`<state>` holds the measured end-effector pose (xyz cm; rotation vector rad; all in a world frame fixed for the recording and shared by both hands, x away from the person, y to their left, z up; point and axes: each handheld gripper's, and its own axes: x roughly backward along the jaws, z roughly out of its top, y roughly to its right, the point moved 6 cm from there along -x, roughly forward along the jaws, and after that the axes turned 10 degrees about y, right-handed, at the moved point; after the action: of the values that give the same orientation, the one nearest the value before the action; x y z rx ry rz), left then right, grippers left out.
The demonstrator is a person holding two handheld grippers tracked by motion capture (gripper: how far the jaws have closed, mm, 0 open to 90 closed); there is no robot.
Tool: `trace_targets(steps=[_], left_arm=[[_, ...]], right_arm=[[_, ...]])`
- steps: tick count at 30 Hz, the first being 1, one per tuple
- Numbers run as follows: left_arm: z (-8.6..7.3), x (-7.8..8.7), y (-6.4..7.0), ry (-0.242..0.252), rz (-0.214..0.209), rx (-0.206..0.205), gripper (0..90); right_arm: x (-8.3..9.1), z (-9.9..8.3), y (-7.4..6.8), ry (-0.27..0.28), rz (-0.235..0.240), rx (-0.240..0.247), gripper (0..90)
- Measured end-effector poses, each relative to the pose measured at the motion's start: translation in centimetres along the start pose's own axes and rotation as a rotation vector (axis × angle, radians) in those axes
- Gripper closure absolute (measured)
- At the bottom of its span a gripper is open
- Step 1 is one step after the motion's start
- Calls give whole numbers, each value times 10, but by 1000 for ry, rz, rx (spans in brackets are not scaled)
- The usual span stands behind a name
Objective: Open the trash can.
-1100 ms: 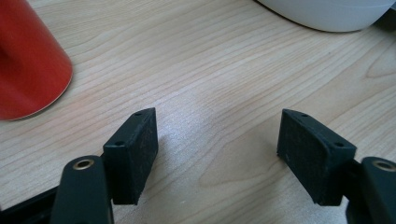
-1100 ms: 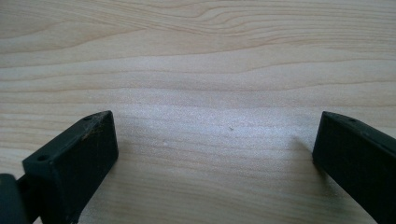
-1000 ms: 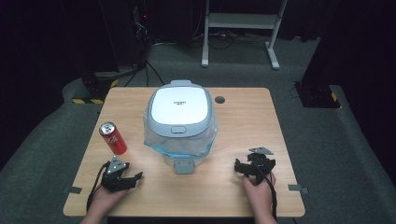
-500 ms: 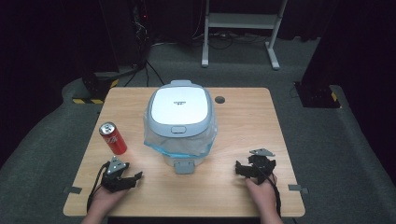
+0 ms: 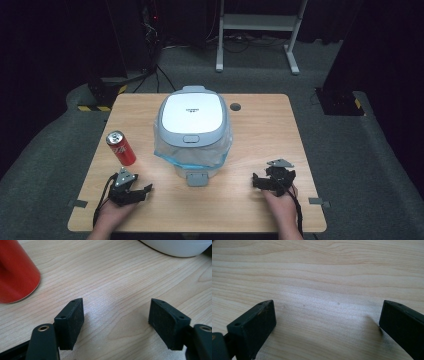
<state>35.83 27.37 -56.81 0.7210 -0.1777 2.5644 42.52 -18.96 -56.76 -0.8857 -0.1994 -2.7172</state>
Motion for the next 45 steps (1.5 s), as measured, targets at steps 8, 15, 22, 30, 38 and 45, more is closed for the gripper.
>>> trace_targets(steps=[8, 15, 22, 30, 38, 45], left_arm=[[0, 0, -1, 1, -7, 6, 268], [0, 0, -1, 2, -6, 12, 266], [0, 0, -1, 0, -4, 8, 266], [0, 1, -1, 0, 0, 9, 272], [-1, 1, 0, -4, 0, 7, 272], [-1, 1, -1, -2, 2, 8, 273]], right_arm=[[2, 3, -8, 20, 64, 37, 11], [5, 5, -16, 34, 91, 52, 0], [6, 9, -28, 55, 137, 48, 0], [13, 16, -45, 108, 222, 43, 5], [15, 16, -60, 98, 287, 81, 8], [15, 18, -80, 104, 348, 115, 22]])
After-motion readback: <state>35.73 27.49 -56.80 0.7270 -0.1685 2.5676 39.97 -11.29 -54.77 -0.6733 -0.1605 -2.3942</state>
